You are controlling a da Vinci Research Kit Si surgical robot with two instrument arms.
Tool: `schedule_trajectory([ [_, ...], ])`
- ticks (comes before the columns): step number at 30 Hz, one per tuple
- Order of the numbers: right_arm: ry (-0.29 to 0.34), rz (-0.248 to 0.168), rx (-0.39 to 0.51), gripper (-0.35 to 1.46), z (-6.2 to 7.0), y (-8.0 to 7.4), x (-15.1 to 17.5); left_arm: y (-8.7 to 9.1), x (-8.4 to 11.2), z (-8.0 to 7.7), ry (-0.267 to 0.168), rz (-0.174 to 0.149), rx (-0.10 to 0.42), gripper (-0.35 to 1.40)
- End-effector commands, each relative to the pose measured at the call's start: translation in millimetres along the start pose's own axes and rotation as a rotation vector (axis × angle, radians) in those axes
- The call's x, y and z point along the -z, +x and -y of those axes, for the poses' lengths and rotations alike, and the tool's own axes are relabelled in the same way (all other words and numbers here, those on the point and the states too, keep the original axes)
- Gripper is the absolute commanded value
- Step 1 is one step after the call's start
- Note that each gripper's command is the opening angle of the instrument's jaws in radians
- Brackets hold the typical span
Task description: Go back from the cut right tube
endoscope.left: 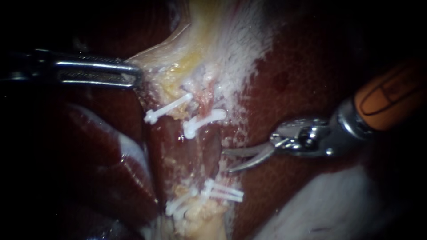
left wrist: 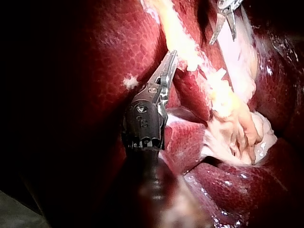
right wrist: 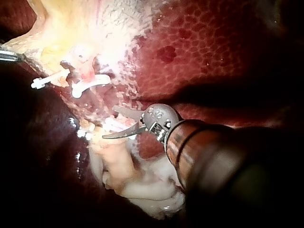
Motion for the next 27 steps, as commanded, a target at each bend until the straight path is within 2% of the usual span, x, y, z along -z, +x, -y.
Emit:
schedule_trajectory([
  [1, -0.018, -0.002, 0.038, 1.08, 0.0, 0.4, 1.1, 0.0, 0.0, 0.0, 0.0, 0.0, -0.001, -0.35],
  [6, -0.07, -0.019, 0.196, 1.3, -0.5, 2.5, 5.3, 0.3, -0.2, 0.0, 0.001, 0.0, -0.002, -0.35],
  [10, -0.129, -0.029, 0.3, 1.43, -0.7, 3.9, 7.2, 0.6, -0.4, -0.1, 0.003, 0.0, -0.003, -0.35],
  [13, -0.152, -0.029, 0.342, 1.43, -0.5, 4.3, 7.9, 0.8, -0.6, -0.2, 0.003, 0.0, -0.005, -0.35],
  [19, -0.162, -0.024, 0.396, 1.43, -0.2, 4.1, 7.6, 1.1, -1.0, -0.1, 0.006, 0.0, -0.006, -0.35],
  [27, -0.217, -0.008, 0.479, 1.43, 0.8, 4.9, 6.1, 1.2, -1.2, -0.1, 0.007, 0.0, -0.007, -0.35],
])
